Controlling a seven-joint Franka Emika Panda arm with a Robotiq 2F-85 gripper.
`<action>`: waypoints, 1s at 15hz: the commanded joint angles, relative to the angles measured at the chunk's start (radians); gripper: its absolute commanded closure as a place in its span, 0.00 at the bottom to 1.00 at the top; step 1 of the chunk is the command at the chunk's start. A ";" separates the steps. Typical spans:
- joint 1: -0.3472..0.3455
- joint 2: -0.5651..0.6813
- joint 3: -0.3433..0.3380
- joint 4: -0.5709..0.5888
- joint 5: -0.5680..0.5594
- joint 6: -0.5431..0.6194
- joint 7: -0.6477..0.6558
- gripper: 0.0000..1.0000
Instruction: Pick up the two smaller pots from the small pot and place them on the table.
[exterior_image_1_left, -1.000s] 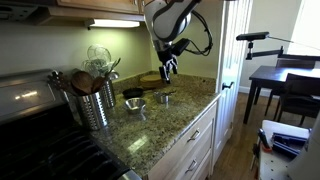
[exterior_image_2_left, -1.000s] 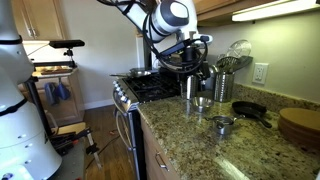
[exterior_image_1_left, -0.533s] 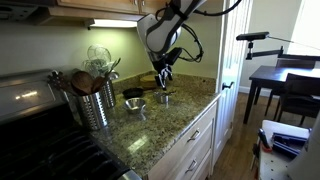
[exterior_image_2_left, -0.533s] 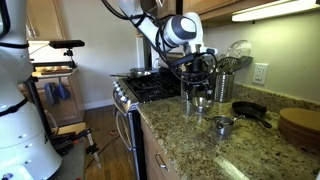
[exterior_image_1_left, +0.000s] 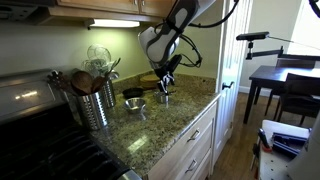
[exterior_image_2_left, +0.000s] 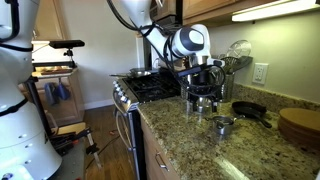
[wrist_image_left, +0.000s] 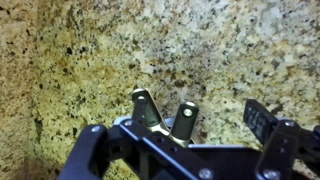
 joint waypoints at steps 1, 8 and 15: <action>0.014 0.044 -0.025 0.049 -0.002 -0.009 0.026 0.00; 0.018 0.112 -0.030 0.112 0.009 -0.019 0.034 0.03; 0.022 0.142 -0.030 0.136 0.014 -0.023 0.038 0.58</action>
